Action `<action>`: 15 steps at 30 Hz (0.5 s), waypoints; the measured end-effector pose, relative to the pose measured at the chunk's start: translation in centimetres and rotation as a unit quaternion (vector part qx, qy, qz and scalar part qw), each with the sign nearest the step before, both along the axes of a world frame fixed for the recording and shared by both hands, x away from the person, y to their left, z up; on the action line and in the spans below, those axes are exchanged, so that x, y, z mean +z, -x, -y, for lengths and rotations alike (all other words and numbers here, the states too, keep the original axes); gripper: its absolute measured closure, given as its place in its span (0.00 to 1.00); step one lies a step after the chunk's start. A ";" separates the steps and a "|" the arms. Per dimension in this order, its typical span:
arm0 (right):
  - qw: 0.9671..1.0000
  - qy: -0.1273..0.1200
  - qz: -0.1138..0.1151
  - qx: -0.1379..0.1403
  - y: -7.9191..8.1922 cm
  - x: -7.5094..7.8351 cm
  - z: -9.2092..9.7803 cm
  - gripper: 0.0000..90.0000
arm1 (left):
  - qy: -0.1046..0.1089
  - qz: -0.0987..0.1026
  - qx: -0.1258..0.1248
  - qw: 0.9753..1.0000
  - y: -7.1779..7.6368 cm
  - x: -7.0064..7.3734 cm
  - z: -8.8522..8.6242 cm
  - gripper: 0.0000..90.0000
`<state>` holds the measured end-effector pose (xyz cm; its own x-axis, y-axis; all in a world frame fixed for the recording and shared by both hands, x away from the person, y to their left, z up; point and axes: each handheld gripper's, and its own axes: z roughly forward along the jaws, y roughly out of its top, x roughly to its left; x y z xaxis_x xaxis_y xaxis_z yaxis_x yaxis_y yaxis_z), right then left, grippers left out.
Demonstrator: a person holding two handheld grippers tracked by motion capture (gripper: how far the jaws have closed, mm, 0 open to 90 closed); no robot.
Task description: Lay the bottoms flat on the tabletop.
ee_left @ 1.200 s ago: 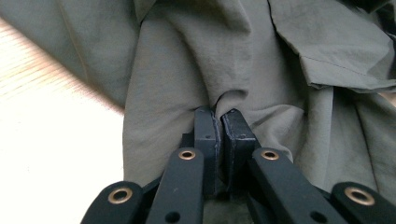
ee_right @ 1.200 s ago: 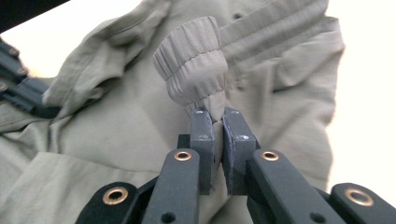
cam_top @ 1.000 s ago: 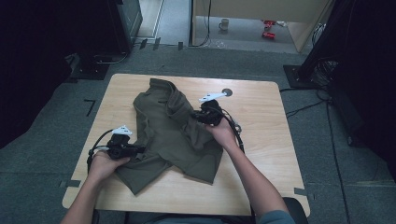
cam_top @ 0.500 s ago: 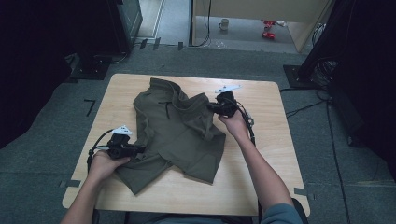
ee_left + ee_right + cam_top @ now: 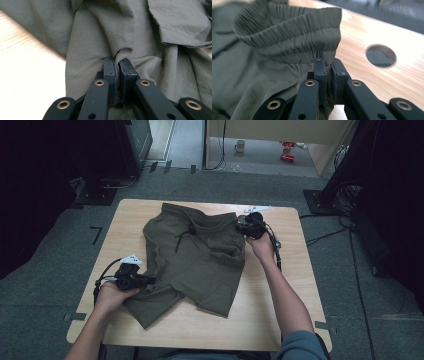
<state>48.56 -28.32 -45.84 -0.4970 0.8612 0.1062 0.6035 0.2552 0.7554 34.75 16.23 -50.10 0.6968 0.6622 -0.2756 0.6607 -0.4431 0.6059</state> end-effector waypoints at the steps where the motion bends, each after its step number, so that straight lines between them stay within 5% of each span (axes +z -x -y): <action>1: 1.000 0.003 0.009 -0.002 -0.2 0.2 0.1 0.94 | 0.003 -0.005 -0.003 1.000 0.0 0.0 0.1 0.94; 6: 0.999 0.018 0.045 -0.023 -1.0 0.5 0.9 0.94 | 0.024 -0.022 -0.007 0.999 0.3 0.4 0.6 0.94; 9: 0.999 0.024 0.008 -0.036 -2.0 0.2 1.6 0.94 | 0.045 -0.019 -0.007 0.999 0.6 1.0 0.3 0.95; 15: 0.997 0.035 0.002 -0.064 -3.3 -0.5 2.8 0.94 | 0.054 -0.001 0.004 0.999 1.2 1.7 -0.5 0.96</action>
